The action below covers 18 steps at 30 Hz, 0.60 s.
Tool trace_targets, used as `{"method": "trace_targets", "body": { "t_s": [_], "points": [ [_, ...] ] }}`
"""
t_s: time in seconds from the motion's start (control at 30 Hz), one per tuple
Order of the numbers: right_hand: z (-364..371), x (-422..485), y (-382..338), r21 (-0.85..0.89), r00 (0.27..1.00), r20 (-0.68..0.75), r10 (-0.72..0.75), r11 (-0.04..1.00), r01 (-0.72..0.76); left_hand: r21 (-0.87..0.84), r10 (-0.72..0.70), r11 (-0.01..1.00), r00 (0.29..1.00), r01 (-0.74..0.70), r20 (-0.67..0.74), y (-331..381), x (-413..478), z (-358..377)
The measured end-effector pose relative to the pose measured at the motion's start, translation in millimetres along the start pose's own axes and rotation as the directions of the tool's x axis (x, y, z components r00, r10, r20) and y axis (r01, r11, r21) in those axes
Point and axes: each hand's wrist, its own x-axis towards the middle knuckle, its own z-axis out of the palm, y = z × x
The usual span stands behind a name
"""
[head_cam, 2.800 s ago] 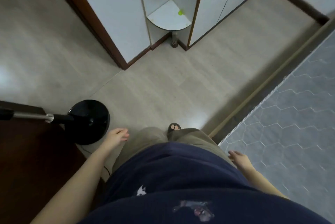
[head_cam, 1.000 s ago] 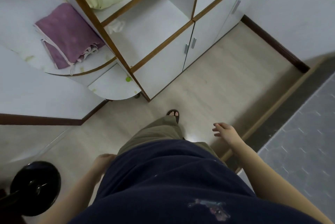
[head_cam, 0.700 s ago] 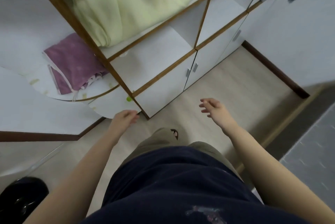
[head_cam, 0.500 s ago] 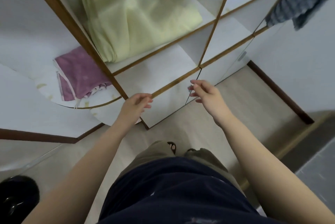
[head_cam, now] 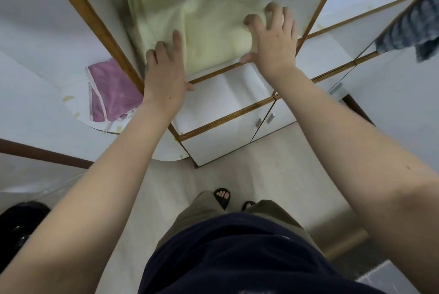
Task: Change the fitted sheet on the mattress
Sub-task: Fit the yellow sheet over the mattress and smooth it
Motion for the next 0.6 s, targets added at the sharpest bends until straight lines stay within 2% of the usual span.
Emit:
{"method": "trace_targets", "body": {
  "t_s": [0.1, 0.2, 0.33, 0.43, 0.53, 0.6],
  "points": [
    [0.5, 11.3, 9.9, 0.075, 0.987, 0.132, -0.097, 0.993, 0.087, -0.036, -0.016, 0.999, 0.999, 0.014, -0.046, -1.6, 0.7, -4.5],
    [-0.8, -0.8, 21.9, 0.123, 0.974, 0.079, -0.211, 0.972, 0.201, -0.042, 0.006, 0.999, 0.998, -0.009, -0.063, -1.4, -6.5, -1.3],
    [-7.6, -52.3, 37.1, 0.229, 0.958, -0.002, -0.288, 0.932, 0.281, -0.104, 0.137, 0.980, 0.957, -0.168, -0.255, -1.4, -26.5, 0.8],
    [-10.9, -105.8, 46.8, 0.384, 0.988, 0.009, -0.155, 0.913, 0.140, -0.192, 0.296, 0.909, 0.899, -0.369, -0.323, 7.2, -46.9, -4.3],
    [-16.9, -161.8, 54.8, 0.516, 0.989, 0.079, 0.123, 0.844, -0.146, -0.289, 0.455, 0.799, 0.844, -0.528, -0.284, 22.5, -65.8, -11.0],
    [-24.8, -199.4, 57.1, 0.552, 0.966, 0.125, 0.226, 0.794, -0.257, -0.383, 0.544, 0.704, 0.801, -0.598, -0.250, 35.2, -75.6, -17.0]
  ]
}}
